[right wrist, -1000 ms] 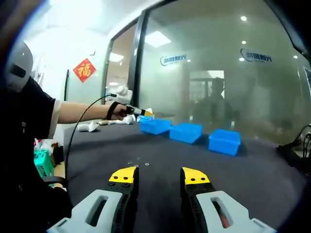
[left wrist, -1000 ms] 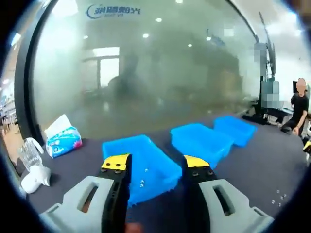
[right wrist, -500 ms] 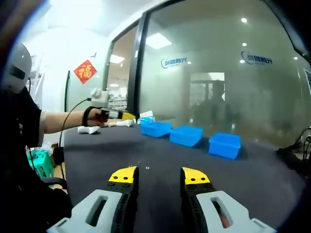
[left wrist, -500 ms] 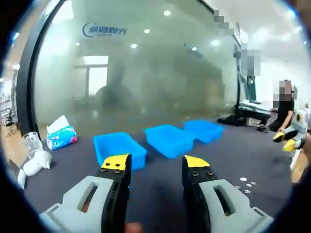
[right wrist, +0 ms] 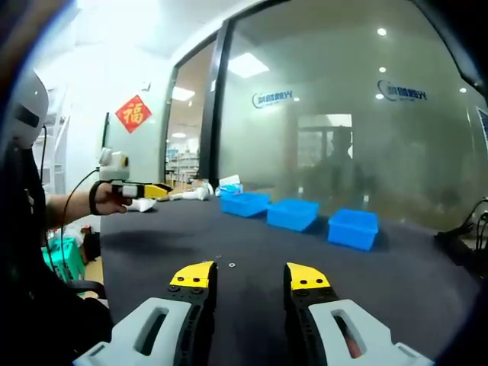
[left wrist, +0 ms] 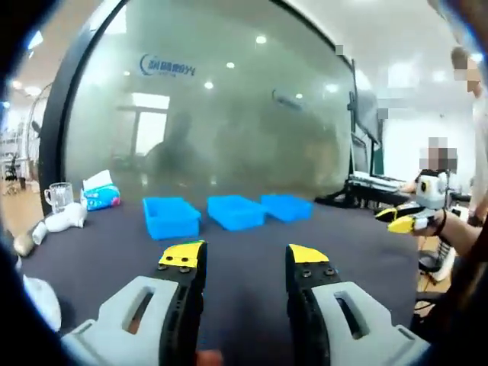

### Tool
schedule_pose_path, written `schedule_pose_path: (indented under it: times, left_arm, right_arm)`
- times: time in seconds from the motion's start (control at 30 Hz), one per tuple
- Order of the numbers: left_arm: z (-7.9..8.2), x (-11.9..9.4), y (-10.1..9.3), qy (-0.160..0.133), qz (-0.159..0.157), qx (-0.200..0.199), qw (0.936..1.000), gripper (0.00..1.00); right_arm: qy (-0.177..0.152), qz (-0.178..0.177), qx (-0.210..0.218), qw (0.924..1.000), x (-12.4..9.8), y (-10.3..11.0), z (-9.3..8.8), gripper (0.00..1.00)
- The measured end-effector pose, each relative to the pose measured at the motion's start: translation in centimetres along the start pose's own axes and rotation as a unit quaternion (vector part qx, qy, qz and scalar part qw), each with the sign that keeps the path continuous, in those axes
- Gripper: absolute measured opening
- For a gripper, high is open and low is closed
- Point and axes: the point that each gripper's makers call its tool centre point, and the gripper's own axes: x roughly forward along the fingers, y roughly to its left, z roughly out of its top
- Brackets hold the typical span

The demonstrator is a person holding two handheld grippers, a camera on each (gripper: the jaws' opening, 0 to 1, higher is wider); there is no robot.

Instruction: Sort the screws, nuts, and washers into the corresponding bins

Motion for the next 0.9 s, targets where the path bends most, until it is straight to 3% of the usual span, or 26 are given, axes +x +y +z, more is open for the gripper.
schedule_pose_path:
  times: [0.2,0.53,0.9]
  left_arm:
    - [0.0,-1.7,-0.6,-0.003,0.002,0.005,1.0000,0.40]
    - [-1.4,-3.9,-0.6,0.003,0.016,-0.005,0.9999,0.40]
    - [-1.6,-5.1,-1.3,0.024,0.007,0.024,0.9994,0.40]
  right_arm:
    - [-0.001,0.003,0.003,1.0000,0.1,0.1,0.1,0.31]
    - [-0.004,-0.002,0.010,0.9999,0.0,0.1,0.2,0.30]
    - [0.006,-0.001,0.019,0.9998,-0.3,-0.1,-0.3,0.33]
